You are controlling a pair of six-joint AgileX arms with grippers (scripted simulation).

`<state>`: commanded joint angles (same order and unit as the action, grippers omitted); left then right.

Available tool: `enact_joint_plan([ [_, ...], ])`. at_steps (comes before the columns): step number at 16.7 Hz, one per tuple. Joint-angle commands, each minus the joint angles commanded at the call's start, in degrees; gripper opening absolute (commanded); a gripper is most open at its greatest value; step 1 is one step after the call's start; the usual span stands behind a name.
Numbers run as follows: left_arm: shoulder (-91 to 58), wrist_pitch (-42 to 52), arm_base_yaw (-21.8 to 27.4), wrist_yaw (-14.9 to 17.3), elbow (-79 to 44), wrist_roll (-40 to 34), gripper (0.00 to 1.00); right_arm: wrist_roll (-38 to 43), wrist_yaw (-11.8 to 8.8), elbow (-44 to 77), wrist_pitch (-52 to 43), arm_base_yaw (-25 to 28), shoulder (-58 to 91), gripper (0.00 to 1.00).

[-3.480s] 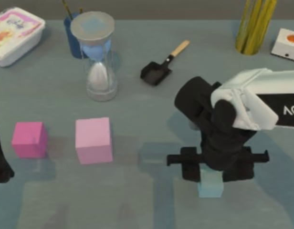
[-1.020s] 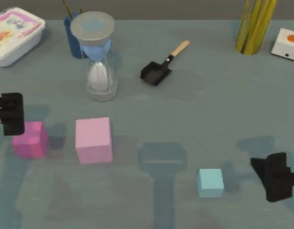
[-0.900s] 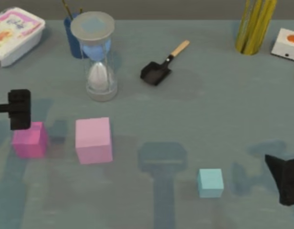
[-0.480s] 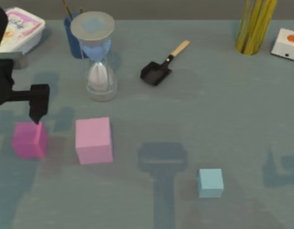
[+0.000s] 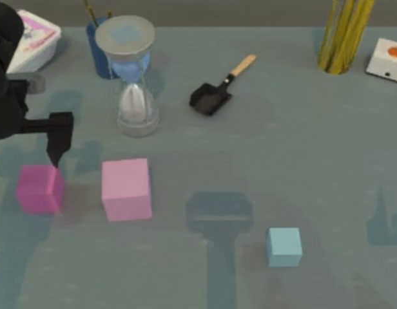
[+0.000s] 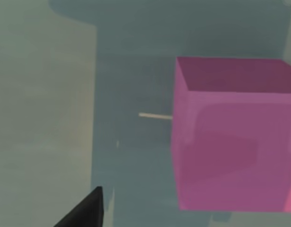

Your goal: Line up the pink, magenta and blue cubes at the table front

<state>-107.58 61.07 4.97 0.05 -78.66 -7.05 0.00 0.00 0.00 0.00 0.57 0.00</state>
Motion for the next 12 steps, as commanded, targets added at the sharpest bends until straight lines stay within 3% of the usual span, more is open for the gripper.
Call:
enact_joint_plan([
  [4, -0.93, -2.31, -0.19, 0.0, 1.51, 0.16, 1.0, 0.0, 0.0, 0.0, 0.0, 0.0, 0.0, 1.0],
  [12, -8.02, -18.72, -0.12, 0.05, 10.64, 0.23, 1.0, 0.0, 0.0, 0.0, 0.0, 0.0, 0.0, 1.0],
])
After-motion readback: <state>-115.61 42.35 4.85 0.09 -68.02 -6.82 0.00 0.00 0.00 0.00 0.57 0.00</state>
